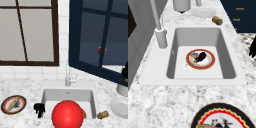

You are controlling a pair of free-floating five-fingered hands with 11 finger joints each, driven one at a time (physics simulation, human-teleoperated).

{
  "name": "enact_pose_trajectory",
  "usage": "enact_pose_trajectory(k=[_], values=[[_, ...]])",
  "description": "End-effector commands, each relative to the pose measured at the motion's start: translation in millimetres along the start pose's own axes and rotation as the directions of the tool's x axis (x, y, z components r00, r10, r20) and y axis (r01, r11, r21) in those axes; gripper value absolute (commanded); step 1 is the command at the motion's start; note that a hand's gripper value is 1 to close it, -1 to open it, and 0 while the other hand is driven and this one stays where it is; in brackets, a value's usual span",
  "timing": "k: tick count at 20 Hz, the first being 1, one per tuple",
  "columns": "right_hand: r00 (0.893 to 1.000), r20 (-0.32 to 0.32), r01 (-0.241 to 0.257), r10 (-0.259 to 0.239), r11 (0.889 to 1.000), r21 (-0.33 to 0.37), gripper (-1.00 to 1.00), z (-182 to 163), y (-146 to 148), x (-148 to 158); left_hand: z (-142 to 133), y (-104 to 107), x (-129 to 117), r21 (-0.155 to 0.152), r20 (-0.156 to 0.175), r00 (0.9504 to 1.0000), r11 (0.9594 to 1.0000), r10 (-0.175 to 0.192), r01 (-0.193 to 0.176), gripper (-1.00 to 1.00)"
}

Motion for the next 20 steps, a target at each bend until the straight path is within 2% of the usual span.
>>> enact_pose_trajectory(k=[1, 10, 20], values=[[1.000, 0.000, 0.000, 0.000, 1.000, 0.000, 1.00, -1.6, -33.0, -19.2, 0.0, 0.0, 0.0, 0.000, 0.000, 1.0000, 1.0000, 0.000, 0.000, 0.00], [0.995, 0.068, 0.073, -0.068, 0.995, -0.070, 1.00, 25.0, -63.8, -36.6, 0.0, 0.0, 0.0, 0.000, 0.000, 1.0000, 1.0000, 0.000, 0.000, 0.00], [0.983, 0.142, 0.140, -0.120, 0.980, -0.141, 1.00, 58.0, -96.2, -48.2, 0.0, 0.0, 0.0, 0.000, 0.000, 1.0000, 1.0000, 0.000, 0.000, 0.00]])
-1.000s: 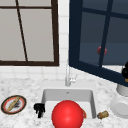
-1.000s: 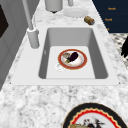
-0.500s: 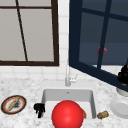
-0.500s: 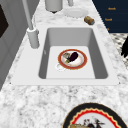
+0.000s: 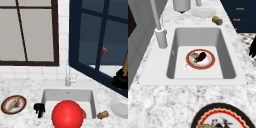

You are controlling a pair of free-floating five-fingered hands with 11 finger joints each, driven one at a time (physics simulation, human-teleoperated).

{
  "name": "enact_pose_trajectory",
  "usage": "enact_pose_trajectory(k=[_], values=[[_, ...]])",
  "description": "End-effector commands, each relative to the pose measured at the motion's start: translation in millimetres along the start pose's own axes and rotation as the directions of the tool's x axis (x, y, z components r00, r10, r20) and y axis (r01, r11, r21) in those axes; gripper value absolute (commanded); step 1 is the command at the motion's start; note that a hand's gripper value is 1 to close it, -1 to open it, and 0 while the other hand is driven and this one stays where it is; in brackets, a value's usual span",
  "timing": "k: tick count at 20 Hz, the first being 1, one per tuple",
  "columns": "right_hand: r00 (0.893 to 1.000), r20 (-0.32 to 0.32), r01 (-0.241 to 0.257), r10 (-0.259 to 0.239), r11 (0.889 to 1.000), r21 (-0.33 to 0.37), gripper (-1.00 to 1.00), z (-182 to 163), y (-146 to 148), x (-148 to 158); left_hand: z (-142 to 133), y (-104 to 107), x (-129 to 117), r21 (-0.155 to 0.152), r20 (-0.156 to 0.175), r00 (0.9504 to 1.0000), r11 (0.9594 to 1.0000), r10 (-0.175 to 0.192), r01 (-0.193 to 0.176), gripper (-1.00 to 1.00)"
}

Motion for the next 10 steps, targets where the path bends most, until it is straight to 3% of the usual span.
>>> enact_pose_trajectory(k=[1, 10], values=[[0.999, 0.038, 0.011, -0.011, 1.000, 0.009, 1.00, -1.9, -37.7, -24.7, 0.0, 0.0, 0.0, 0.000, 0.000, 1.0000, 1.0000, 0.000, 0.000, 0.00], [0.995, 0.083, 0.053, -0.048, 0.997, -0.060, 1.00, 24.8, -68.0, -26.9, 0.0, 0.0, 0.0, 0.000, 0.000, 1.0000, 1.0000, 0.000, 0.000, 0.00]])
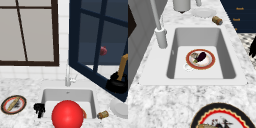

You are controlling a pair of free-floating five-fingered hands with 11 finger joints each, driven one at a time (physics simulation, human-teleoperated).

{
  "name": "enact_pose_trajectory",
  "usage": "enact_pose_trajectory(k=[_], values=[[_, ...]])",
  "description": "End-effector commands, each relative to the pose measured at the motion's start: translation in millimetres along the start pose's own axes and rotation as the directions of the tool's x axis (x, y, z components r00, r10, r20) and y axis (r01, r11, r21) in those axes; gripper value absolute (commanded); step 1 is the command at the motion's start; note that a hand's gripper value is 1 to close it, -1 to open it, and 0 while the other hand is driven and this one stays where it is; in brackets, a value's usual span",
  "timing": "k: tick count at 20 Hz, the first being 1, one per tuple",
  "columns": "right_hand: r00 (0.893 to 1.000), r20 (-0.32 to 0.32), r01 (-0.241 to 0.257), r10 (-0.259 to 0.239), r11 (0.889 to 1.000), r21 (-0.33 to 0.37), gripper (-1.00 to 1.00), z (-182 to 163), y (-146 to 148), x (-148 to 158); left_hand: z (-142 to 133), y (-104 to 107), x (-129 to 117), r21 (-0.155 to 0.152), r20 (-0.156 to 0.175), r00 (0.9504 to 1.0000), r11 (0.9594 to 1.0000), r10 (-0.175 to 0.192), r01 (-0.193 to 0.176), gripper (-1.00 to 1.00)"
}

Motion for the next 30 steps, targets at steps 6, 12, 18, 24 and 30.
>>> enact_pose_trajectory(k=[6, 12, 18, 24, 30], values=[[0.997, 0.063, 0.035, -0.034, 0.999, -0.020, 1.00, 10.3, -54.9, -23.5, 0.0, 0.0, 0.0, 0.000, 0.000, 1.0000, 1.0000, 0.000, 0.000, 0.00], [0.994, 0.093, 0.063, -0.058, 0.996, -0.059, 1.00, 27.3, -72.2, -24.2, 0.0, 0.0, 0.0, 0.000, 0.000, 1.0000, 1.0000, 0.000, 0.000, 0.00], [0.988, 0.135, 0.082, -0.069, 0.992, -0.093, 1.00, 51.3, -89.9, -26.1, 0.0, 0.0, 0.0, 0.000, 0.000, 1.0000, 1.0000, 0.000, 0.000, 0.00], [0.979, 0.197, 0.093, -0.057, 0.979, -0.182, 1.00, 97.6, -109.9, -29.2, 0.0, 0.0, 0.0, 0.000, 0.000, 1.0000, 1.0000, 0.000, 0.000, 0.00], [0.964, 0.259, 0.125, -0.059, 0.961, -0.245, 1.00, 140.7, -133.4, -30.0, 0.0, 0.0, 0.0, 0.000, 0.000, 1.0000, 1.0000, 0.000, 0.000, 0.00]])
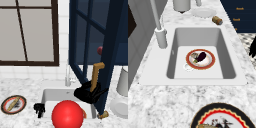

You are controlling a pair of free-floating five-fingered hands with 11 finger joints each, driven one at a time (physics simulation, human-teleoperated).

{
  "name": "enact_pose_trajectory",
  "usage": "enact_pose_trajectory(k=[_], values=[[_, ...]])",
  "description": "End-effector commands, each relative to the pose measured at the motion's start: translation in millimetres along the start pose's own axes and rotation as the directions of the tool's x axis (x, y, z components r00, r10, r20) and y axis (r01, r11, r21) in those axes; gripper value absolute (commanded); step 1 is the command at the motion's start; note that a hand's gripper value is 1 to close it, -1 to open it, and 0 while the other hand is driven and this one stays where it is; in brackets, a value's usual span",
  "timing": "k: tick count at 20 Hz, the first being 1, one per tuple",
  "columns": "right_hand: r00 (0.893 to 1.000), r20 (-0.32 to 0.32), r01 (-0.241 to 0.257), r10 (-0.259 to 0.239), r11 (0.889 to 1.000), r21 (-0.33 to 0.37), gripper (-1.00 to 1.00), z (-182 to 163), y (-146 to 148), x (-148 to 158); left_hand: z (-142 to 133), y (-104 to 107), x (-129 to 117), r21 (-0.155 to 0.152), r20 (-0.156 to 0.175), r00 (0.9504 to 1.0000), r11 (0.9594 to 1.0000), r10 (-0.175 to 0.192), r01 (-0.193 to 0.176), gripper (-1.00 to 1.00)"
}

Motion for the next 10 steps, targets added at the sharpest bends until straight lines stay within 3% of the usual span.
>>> enact_pose_trajectory(k=[1, 10], values=[[1.000, 0.022, -0.016, 0.017, 1.000, -0.012, 1.00, 12.2, -42.3, -15.9, 0.0, 0.0, 0.0, 0.000, 0.000, 1.0000, 1.0000, 0.000, 0.000, 0.00], [0.994, 0.105, -0.004, 0.017, 0.992, -0.127, 1.00, 61.1, -76.9, 8.5, 0.0, 0.0, 0.0, 0.000, 0.000, 1.0000, 1.0000, 0.000, 0.000, 0.00]])
